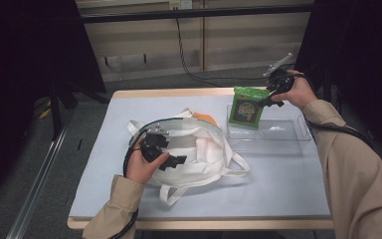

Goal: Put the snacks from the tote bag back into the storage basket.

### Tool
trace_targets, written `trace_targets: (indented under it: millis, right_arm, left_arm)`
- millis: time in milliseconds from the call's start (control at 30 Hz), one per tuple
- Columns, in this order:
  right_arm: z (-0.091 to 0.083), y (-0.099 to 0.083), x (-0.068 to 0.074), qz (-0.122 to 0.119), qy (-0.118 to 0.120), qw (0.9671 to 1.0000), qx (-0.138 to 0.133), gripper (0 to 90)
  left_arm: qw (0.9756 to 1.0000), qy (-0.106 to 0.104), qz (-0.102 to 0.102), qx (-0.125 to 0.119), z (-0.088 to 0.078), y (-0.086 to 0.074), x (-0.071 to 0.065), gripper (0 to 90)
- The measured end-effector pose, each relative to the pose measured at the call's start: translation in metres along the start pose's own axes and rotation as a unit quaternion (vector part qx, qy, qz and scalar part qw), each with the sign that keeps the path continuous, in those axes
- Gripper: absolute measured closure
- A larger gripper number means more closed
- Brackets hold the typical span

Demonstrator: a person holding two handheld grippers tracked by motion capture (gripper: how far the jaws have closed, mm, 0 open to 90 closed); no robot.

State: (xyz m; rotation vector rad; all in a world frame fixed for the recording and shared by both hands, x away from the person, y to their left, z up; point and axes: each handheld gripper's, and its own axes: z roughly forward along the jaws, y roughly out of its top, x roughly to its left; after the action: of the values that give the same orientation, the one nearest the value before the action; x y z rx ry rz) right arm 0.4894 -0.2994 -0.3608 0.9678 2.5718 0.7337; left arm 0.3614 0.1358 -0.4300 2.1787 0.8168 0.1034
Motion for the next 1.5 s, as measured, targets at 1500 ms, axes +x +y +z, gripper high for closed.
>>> trace_targets:
  millis: [1500]
  right_arm:
    - [-0.032,-0.020,0.036,0.021,0.028,0.9988,-0.033,14.7]
  left_arm:
    - [1.0000,-0.004,0.006,0.000,0.000,0.004,-0.004,4.1]
